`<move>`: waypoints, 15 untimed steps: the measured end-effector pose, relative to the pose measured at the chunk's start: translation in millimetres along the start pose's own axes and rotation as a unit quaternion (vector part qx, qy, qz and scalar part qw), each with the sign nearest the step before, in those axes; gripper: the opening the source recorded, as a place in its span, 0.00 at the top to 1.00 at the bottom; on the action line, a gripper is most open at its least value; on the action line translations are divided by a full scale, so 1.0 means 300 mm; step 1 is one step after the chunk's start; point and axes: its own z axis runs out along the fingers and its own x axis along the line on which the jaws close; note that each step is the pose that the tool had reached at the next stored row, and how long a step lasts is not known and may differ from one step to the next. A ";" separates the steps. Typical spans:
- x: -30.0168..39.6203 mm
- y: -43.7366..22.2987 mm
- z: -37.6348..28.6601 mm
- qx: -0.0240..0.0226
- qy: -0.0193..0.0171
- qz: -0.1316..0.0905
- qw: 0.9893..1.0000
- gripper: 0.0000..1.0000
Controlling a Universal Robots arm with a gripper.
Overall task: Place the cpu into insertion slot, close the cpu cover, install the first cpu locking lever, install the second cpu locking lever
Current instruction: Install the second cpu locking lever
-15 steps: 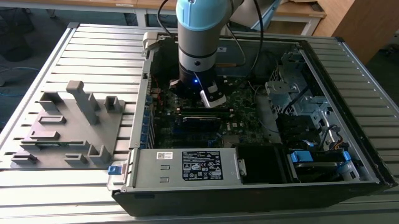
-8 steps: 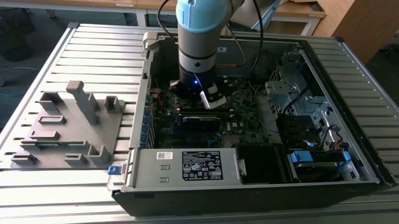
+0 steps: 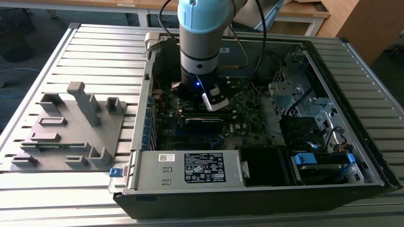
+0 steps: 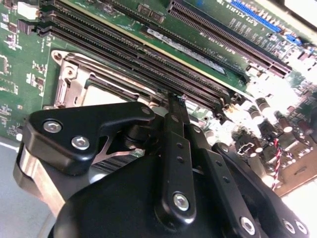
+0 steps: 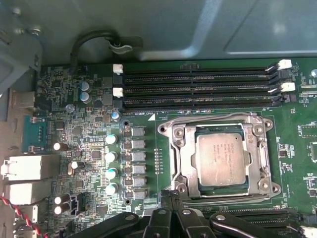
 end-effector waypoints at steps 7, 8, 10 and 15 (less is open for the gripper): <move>0.021 -0.001 0.000 0.000 0.000 0.000 1.000 0.90; 0.023 -0.002 0.001 0.000 0.000 0.000 1.000 0.90; 0.028 -0.002 0.001 0.000 0.000 0.000 1.000 0.90; 0.039 -0.002 0.001 0.000 0.000 0.000 1.000 0.90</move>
